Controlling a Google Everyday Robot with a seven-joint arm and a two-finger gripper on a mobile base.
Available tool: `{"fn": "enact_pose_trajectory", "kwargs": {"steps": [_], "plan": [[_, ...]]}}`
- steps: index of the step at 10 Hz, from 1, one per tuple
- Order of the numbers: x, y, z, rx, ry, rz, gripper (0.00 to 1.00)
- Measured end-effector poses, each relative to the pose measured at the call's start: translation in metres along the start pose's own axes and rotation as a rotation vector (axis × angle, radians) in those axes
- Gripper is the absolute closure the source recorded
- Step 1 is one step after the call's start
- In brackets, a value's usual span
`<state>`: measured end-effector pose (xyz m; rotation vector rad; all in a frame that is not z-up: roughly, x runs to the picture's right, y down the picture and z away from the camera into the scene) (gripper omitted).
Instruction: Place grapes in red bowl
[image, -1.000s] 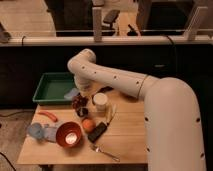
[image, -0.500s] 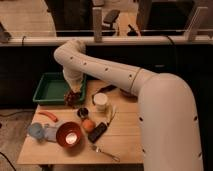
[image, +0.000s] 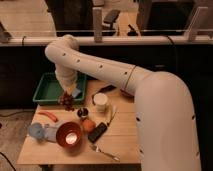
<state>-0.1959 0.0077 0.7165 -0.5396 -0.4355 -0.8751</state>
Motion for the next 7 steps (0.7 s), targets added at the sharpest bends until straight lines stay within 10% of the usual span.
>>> {"fn": "enact_pose_trajectory", "kwargs": {"steps": [7], "plan": [[-0.049,0.017,0.000,-0.096,-0.070,-0.218,1.00]]}}
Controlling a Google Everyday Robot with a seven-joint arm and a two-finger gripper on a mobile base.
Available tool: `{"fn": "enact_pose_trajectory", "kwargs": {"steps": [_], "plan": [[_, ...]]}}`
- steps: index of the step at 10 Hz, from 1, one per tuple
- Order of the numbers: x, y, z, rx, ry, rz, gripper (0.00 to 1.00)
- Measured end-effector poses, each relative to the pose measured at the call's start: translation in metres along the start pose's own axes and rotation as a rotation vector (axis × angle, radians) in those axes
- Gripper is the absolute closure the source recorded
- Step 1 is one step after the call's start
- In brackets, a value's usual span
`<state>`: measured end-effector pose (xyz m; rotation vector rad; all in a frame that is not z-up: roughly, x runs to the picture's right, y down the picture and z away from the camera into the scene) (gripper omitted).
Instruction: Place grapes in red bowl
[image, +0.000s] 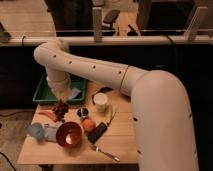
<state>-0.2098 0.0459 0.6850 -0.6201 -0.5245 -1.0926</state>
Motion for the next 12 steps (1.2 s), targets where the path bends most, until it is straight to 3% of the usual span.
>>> {"fn": "enact_pose_trajectory", "kwargs": {"steps": [5,12], "plan": [[-0.028,0.017,0.009,-0.059,-0.034,-0.098,1.00],[-0.040,0.037,0.022,-0.085,-0.066,-0.150,1.00]]}}
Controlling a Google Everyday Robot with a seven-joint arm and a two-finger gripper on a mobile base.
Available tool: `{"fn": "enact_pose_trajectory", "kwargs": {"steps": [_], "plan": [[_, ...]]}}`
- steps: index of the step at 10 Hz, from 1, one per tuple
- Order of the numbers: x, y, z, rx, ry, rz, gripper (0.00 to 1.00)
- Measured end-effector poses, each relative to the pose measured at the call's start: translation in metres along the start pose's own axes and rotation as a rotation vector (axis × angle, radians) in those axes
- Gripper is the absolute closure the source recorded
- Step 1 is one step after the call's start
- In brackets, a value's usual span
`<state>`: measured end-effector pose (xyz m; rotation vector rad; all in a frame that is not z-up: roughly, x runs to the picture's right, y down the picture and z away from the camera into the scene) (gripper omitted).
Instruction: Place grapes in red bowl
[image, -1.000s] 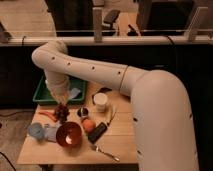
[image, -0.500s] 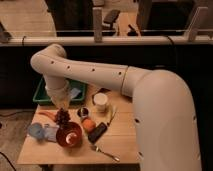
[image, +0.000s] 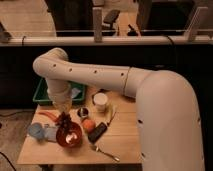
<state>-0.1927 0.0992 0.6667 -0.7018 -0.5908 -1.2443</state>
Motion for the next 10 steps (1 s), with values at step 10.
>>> {"fn": "enact_pose_trajectory", "kwargs": {"steps": [10], "plan": [[-0.0053,0.0066,0.0085,0.002,-0.005,-0.020,0.77]]}}
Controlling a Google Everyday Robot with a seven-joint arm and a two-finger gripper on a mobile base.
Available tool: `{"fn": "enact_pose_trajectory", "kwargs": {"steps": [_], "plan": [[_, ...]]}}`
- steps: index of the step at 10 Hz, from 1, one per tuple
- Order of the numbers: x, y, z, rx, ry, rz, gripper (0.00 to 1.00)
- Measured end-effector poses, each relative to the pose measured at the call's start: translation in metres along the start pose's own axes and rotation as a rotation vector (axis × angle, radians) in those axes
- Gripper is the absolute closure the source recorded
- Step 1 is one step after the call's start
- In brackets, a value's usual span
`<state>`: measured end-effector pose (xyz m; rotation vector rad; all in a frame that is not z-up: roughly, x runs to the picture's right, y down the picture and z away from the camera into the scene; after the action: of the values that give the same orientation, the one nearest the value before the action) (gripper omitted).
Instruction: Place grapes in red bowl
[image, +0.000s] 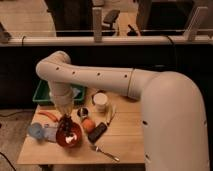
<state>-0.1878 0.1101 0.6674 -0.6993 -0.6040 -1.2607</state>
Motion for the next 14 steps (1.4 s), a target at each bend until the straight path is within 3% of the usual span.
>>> {"fn": "enact_pose_trajectory", "kwargs": {"steps": [3,6,13,14], "plan": [[0.0011,0.0018,0.0018,-0.010,-0.006,0.010,0.44],[0.0008,0.0005,0.0022,-0.015,-0.004,0.009,0.21],[0.0003,0.0000,0.0024,-0.019,-0.004,0.008,0.20],[0.0006,-0.0002,0.0016,-0.006,-0.009,0.011,0.20]]}}
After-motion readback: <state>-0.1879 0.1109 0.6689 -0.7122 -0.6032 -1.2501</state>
